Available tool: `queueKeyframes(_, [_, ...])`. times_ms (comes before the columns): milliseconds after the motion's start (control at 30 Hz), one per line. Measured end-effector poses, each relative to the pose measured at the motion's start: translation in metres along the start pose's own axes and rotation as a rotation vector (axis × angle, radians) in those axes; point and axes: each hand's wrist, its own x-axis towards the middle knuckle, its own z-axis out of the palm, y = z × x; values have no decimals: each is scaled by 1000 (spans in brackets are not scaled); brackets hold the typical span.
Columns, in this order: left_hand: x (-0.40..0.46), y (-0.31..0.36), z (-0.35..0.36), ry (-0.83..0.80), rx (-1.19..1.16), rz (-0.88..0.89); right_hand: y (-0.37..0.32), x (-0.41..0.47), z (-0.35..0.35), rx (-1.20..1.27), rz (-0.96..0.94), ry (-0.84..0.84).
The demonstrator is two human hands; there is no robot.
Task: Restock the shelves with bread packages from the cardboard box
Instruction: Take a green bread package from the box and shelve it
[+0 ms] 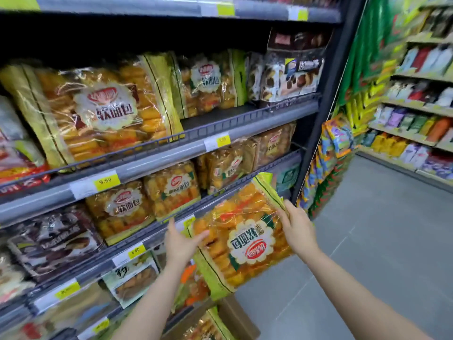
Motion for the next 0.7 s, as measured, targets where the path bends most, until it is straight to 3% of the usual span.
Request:
queueKeyframes(67, [-12, 56, 10, -41, -3, 218, -6, 13, -40, -121, -197, 73])
queueKeyframes(167, [-36, 127, 39, -235, 40, 478, -1, 30, -90, -321, -443, 152])
queueKeyframes(267, [-59, 171, 75, -369, -29, 451, 11, 45, -135, -384, -513, 124])
queueKeyframes(433, [-97, 226, 131, -312, -311, 451, 32, 60, -200, -348, -563, 176])
queueKeyframes(500, [-106, 247, 145, -324, -357, 455, 49, 67, -224, -288, -509, 257])
queueKeyframes(600, [-105, 270, 161, -316, -425, 423, 92, 68, -251, -80, -229, 287])
queueKeyframes(700, [-93, 293, 173, -307, -529, 366, 132, 59, -259, 260, 64, 122])
